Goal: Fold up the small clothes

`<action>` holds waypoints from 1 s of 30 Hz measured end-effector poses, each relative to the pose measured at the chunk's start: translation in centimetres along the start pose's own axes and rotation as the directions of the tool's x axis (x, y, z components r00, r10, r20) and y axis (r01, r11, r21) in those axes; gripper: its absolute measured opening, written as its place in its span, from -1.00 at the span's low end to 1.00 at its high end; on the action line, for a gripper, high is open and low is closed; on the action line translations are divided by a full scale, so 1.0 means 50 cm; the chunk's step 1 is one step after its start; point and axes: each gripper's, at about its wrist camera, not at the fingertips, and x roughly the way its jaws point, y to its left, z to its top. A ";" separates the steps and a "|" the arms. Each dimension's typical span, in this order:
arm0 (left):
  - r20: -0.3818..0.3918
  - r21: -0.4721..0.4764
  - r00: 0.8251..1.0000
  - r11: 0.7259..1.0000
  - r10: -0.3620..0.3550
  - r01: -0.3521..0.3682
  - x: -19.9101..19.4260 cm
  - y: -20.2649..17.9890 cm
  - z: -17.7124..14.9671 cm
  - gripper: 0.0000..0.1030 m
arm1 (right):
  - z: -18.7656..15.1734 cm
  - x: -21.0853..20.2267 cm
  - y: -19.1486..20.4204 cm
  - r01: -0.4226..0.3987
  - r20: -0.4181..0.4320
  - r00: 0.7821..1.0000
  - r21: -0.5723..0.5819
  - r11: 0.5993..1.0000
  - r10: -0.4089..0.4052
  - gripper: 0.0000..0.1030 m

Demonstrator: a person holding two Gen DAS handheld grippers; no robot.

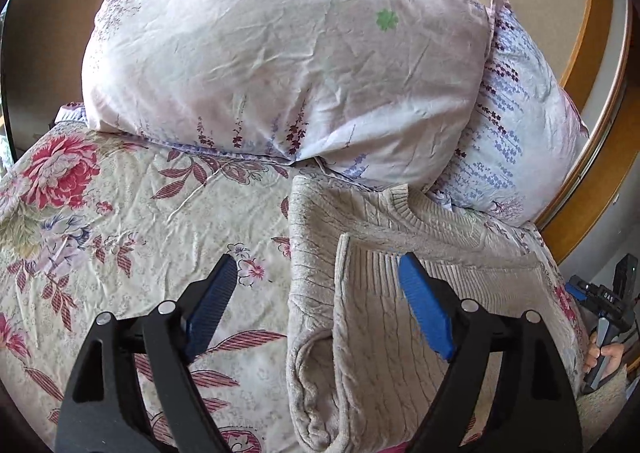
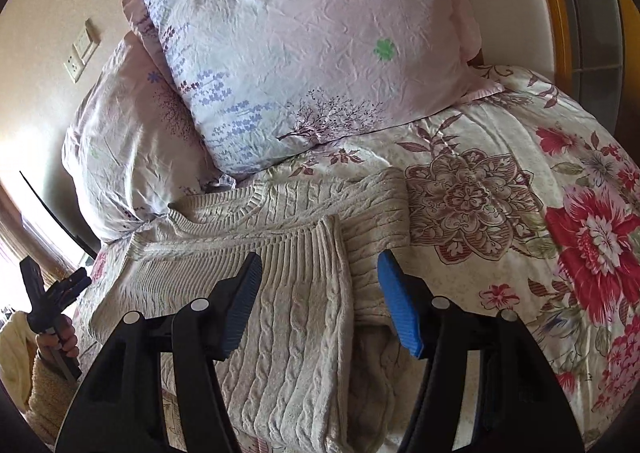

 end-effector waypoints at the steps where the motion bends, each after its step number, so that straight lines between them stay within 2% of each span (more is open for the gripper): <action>1: -0.018 0.032 1.000 0.999 -0.006 0.007 0.006 -0.013 0.003 0.68 | 0.003 0.009 0.003 -0.012 -0.016 1.000 -0.017 1.000 0.012 0.22; 3: -0.063 0.083 0.998 0.996 -0.022 0.027 0.022 -0.038 0.007 0.70 | 0.009 0.025 0.014 -0.010 -0.040 0.999 -0.054 0.998 0.008 0.22; 4: -0.085 0.100 0.996 0.995 -0.014 0.023 0.032 -0.048 0.009 0.71 | 0.012 0.033 0.018 0.005 -0.056 0.998 -0.073 0.997 -0.009 0.36; 5: -0.102 0.108 0.995 0.994 -0.006 0.017 0.043 -0.055 0.013 0.74 | 0.015 0.041 0.022 0.024 -0.073 0.997 -0.085 0.996 -0.030 0.55; 6: -0.122 0.113 0.993 0.993 -0.005 0.019 0.054 -0.060 0.017 0.74 | 0.019 0.047 0.024 0.050 -0.080 0.995 -0.092 0.994 -0.058 0.91; 9: -0.189 0.114 0.982 0.993 -0.014 0.036 0.089 -0.069 0.026 0.74 | 0.032 0.055 0.025 0.072 -0.056 0.995 -0.094 0.993 -0.078 0.91; 11: -0.213 0.102 0.977 0.994 -0.024 0.047 0.105 -0.074 0.031 0.73 | 0.043 0.057 0.019 0.056 -0.033 0.998 -0.082 0.995 -0.059 0.90; 13: -0.231 0.101 0.973 0.993 -0.029 0.053 0.119 -0.078 0.036 0.60 | 0.052 0.072 0.013 0.062 -0.054 0.996 -0.079 0.995 -0.066 0.72; 14: -0.245 0.096 0.969 0.994 -0.027 0.052 0.129 -0.080 0.037 0.44 | 0.055 0.082 0.010 0.051 -0.070 0.996 -0.078 0.996 -0.056 0.68; 15: -0.260 0.088 0.965 0.995 -0.028 0.053 0.138 -0.079 0.038 0.27 | 0.056 0.091 0.009 0.046 -0.087 0.995 -0.078 0.996 -0.053 0.52; 16: -0.273 0.081 0.962 0.995 -0.028 0.052 0.147 -0.077 0.038 0.21 | 0.057 0.100 0.008 0.046 -0.100 0.994 -0.079 0.996 -0.053 0.39; 18: -0.295 0.071 0.955 0.996 -0.028 0.051 0.163 -0.073 0.038 -0.09 | 0.056 0.113 0.004 0.051 -0.117 0.991 -0.073 0.996 -0.059 0.31; 23: -0.312 0.059 0.950 0.997 -0.031 0.052 0.183 -0.065 0.033 -0.21 | 0.048 0.137 -0.008 0.050 -0.154 0.986 -0.064 0.997 -0.059 0.24; 24: -0.314 0.056 0.949 0.997 -0.034 0.055 0.184 -0.063 0.032 -0.24 | 0.045 0.141 -0.007 0.047 -0.166 0.984 -0.071 0.996 -0.058 0.11; 25: -0.315 0.056 0.948 0.997 -0.038 0.058 0.187 -0.063 0.033 -0.29 | 0.042 0.144 -0.006 0.043 -0.172 0.984 -0.077 0.996 -0.056 -0.44; 26: -0.315 0.050 0.948 0.997 -0.045 0.064 0.191 -0.063 0.034 -0.47 | 0.040 0.147 -0.005 0.046 -0.181 0.982 -0.082 0.996 -0.060 -0.70; 27: -0.317 0.038 0.947 0.997 -0.058 0.074 0.192 -0.061 0.035 -0.69 | 0.038 0.147 -0.006 0.046 -0.181 0.982 -0.075 0.996 -0.059 -0.79; 28: -0.319 0.024 0.945 0.996 -0.074 0.086 0.192 -0.057 0.035 -0.77 | 0.038 0.144 -0.007 0.035 -0.172 0.984 -0.067 0.997 -0.046 -0.79; 30: -0.316 0.013 0.945 0.995 -0.085 0.094 0.190 -0.052 0.034 -0.79 | 0.040 0.137 -0.007 0.028 -0.155 0.987 -0.063 0.998 -0.037 -0.79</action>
